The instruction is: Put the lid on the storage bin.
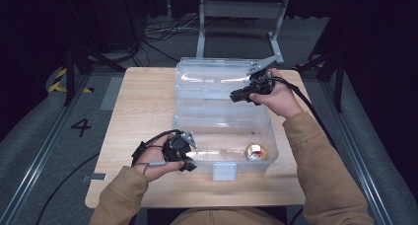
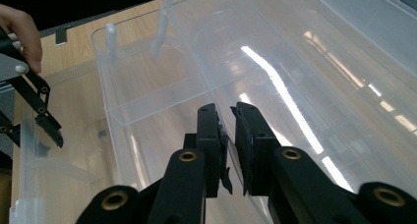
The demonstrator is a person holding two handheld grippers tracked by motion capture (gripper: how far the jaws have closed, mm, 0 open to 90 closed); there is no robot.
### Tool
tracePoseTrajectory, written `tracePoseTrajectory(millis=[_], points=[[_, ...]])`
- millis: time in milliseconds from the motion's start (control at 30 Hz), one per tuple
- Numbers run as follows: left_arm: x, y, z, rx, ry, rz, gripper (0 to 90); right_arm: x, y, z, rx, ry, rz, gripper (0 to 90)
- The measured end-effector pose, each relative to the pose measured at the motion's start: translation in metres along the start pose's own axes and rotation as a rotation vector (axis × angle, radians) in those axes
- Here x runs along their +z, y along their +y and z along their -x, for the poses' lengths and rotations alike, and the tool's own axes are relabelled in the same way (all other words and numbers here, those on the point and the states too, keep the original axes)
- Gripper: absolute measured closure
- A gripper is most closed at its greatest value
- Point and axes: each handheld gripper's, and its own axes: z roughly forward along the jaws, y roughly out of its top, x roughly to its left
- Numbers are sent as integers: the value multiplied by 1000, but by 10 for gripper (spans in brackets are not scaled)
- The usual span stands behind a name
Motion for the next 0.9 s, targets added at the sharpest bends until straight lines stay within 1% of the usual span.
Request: tracePoseTrajectory(millis=[200, 267, 400, 667, 900], points=[[-1, 0, 0, -9, -4, 0, 760, -3, 0, -5, -5, 12, -3, 814], [0, 0, 0, -14, -6, 8, 759, -4, 0, -6, -8, 14, -2, 814], [-1, -1, -1, -14, -11, 12, 758, -5, -1, -10, -19, 8, 0, 814], [-1, -1, -1, -14, -12, 13, 757, -8, -2, -18, -39, 10, 1, 814], [-1, -1, -1, -12, -15, 13, 756, -12, -4, -27, -60, 6, 0, 814]])
